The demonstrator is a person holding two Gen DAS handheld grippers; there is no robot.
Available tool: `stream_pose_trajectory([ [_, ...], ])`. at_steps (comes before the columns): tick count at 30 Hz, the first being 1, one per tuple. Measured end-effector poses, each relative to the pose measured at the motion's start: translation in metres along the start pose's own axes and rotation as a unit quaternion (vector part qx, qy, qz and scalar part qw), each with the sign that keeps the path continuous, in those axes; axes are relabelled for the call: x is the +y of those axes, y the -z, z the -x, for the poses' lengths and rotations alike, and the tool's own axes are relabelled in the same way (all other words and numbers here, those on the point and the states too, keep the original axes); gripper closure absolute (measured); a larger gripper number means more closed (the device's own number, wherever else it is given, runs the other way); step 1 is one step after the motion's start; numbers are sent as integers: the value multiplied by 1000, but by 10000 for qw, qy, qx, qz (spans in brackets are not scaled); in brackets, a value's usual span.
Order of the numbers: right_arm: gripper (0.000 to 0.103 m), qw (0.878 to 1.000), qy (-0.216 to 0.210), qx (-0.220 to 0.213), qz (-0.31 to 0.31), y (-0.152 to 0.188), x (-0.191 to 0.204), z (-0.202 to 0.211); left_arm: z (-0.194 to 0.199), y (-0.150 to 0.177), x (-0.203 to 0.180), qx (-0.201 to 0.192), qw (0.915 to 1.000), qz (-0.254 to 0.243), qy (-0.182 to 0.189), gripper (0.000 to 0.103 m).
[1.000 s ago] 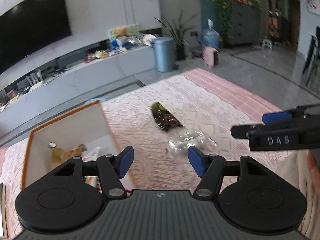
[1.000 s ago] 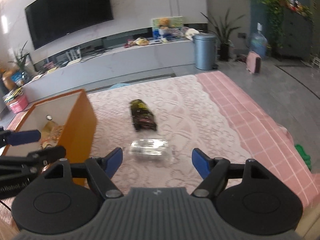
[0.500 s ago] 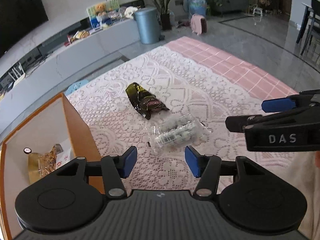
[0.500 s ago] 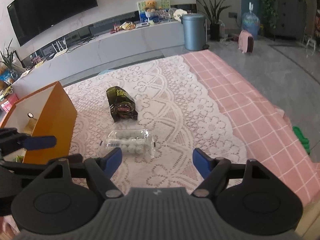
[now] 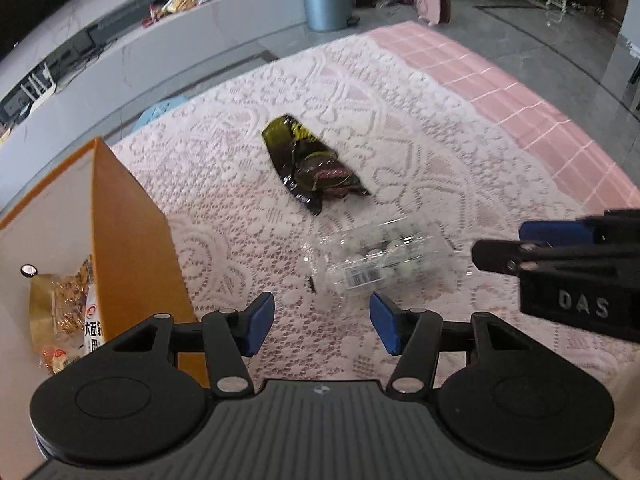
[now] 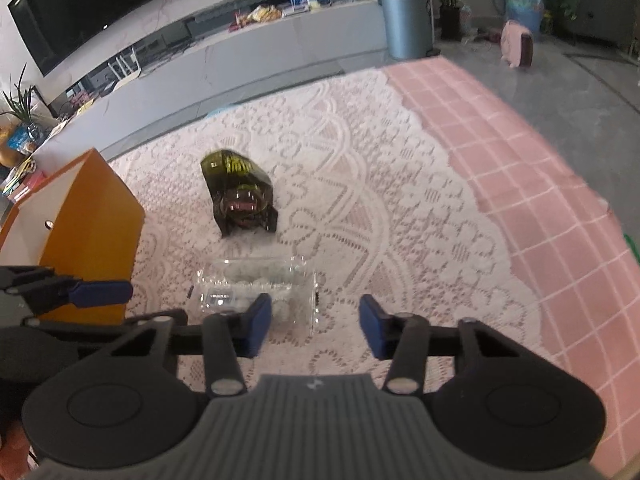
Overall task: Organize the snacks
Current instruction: 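Move both tools back over the remaining snacks on the table, then grasp the clear candy tray with the right tool while the left tool approaches the dark snack bag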
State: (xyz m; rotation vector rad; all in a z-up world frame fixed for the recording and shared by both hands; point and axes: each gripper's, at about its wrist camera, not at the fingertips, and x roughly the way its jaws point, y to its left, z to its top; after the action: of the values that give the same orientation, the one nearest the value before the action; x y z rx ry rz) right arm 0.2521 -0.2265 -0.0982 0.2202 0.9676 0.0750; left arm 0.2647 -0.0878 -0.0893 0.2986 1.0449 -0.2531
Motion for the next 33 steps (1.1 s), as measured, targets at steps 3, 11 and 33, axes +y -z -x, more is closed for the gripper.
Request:
stream_pose_trajectory([
  [3,67,9998,-117,154,36,1,-1,-11,-12,-3,4,127,9998,134,-30,40],
  [11,74,9975,-361,592,140,4,4,-36,-33,-9,12,380,9988,246,164,41],
  [33,92,9941,60,-190,-1069,-2,-33,-25,-36,-6,-3,613,9861,462,1473,67],
])
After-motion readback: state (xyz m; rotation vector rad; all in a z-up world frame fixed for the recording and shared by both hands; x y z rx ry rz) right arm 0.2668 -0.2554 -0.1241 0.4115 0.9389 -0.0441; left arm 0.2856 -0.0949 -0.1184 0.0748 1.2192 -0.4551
